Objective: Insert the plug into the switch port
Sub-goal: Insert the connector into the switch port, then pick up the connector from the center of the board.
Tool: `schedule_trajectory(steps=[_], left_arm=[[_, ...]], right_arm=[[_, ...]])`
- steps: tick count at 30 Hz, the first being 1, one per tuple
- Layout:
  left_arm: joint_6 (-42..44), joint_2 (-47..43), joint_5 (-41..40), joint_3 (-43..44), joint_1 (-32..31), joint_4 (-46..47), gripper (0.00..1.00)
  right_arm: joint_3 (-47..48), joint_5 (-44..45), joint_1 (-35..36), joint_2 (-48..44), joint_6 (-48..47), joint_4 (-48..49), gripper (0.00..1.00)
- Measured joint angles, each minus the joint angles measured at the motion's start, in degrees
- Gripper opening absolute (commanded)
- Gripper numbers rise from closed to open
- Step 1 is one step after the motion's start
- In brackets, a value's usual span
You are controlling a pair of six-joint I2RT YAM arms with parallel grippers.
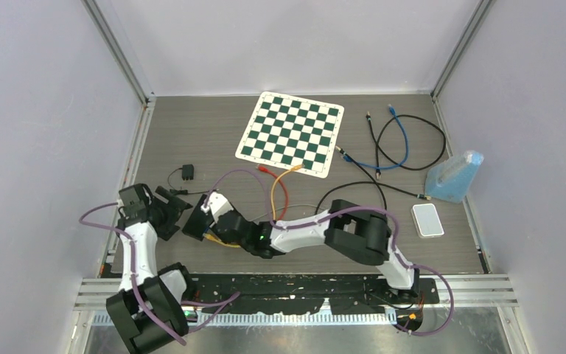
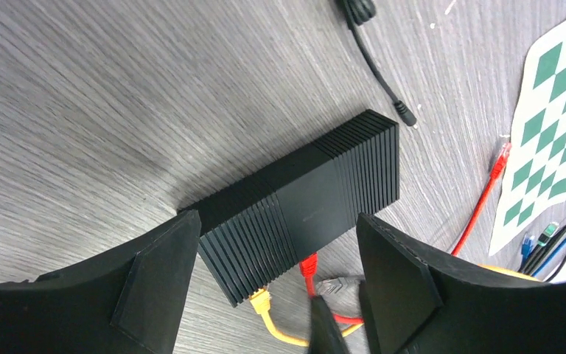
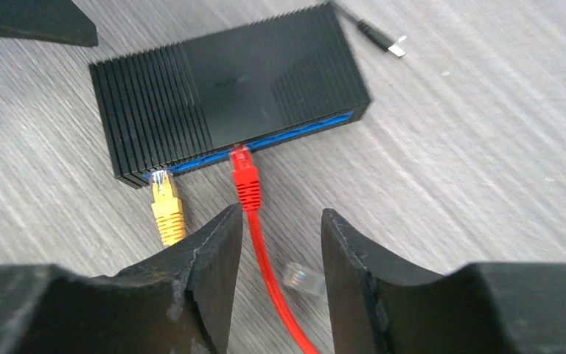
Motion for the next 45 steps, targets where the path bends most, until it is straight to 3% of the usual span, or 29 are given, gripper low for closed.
schedule_trajectory(steps=[8,14,21,27,33,40,45], left_arm=[[5.0,-8.7,4.8,0.1,-1.0,-0.3,0.79],[7.9,-14.3,10.0,0.2,-8.8,1.2,0.80],[11.5,-15.3,13.3,4.0,-20.0,0.6,0.79],[14.3,-15.4,13.7,6.9,-22.8,-1.5,0.79],[14.8,-17.5,13.5,6.7,-24.3,-2.2,0.79],[14.8,-19.3,12.0,6.7,-24.9,-2.2,0.79],[14.9,-19.3,11.1,6.7,-26.6,-2.4,0.79]], right_arm=[[-10.6,0.4,-2.0,-20.3,3.6,-3.1,0.54],[-20.9,-1.0,-7.0,-36.5,7.5,-8.9,0.54],[-33.2,-1.2,-19.5,-51.7,16.2,-23.5,0.53],[-38.9,1.3,-33.2,-60.3,20.4,-30.2,0.59],[-36.3,-4.9,-45.9,-57.1,2.1,-28.6,0.61],[-21.1,-16.7,-58.2,-39.1,-13.8,-29.4,0.57],[-12.6,-23.3,-61.5,-27.6,-20.1,-30.2,0.56]])
